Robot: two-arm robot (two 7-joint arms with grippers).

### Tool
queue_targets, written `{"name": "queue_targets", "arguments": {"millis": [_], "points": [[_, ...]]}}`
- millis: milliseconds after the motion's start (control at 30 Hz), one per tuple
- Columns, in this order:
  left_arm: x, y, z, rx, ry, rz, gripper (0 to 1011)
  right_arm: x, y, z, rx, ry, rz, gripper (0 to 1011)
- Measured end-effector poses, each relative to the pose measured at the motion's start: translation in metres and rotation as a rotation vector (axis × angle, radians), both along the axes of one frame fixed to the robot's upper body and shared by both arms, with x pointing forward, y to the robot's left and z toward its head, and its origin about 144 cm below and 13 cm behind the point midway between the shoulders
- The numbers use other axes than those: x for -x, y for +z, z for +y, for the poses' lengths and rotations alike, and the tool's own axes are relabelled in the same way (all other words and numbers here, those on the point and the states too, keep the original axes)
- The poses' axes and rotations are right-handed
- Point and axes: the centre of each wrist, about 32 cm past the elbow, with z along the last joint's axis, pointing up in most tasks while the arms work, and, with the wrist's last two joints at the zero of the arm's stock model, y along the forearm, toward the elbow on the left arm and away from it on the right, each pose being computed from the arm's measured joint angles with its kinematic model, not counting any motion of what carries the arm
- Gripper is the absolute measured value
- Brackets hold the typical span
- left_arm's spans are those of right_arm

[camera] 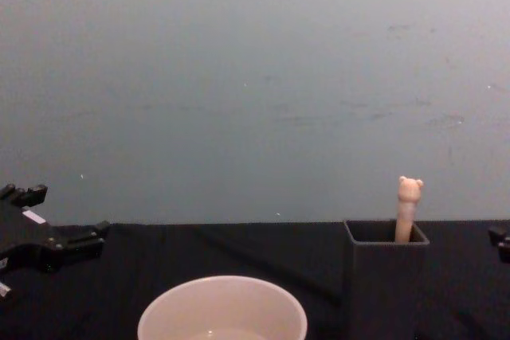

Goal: Pick up the stirring spoon with one hand, stir inside the cup, then place it back in its original position.

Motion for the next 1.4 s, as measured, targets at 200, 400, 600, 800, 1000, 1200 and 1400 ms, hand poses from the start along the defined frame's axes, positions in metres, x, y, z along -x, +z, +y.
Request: {"name": "queue_targets", "arguments": {"millis": [200, 400, 600, 800, 1000, 1200, 1400], "points": [[0.0, 0.0, 0.0, 0.0, 0.0, 0.0, 1001, 0.0, 0.0, 0.0, 0.0, 0.0, 0.0, 1002], [0.0, 0.0, 0.0, 0.0, 0.0, 0.0, 1001, 0.0, 0.0, 0.0, 0.0, 0.0, 0.0, 1000], [0.0, 0.0, 0.0, 0.0, 0.0, 0.0, 1001, 0.0, 0.0, 0.0, 0.0, 0.0, 0.0, 1002], [0.0, 0.0, 0.0, 0.0, 0.0, 0.0, 1001, 0.0, 0.0, 0.0, 0.0, 0.0, 0.0, 1002], [0.0, 0.0, 0.0, 0.0, 0.0, 0.0, 1002, 0.0, 0.0, 0.0, 0.0, 0.0, 0.0, 1002], [0.0, 0.0, 0.0, 0.0, 0.0, 0.0, 1001, 0.0, 0.0, 0.0, 0.0, 0.0, 0.0, 1002], [0.0, 0.0, 0.0, 0.0, 0.0, 0.0, 1001, -0.0001, 0.0001, -0.0002, -0.001, -0.001, 0.0, 1002]]}}
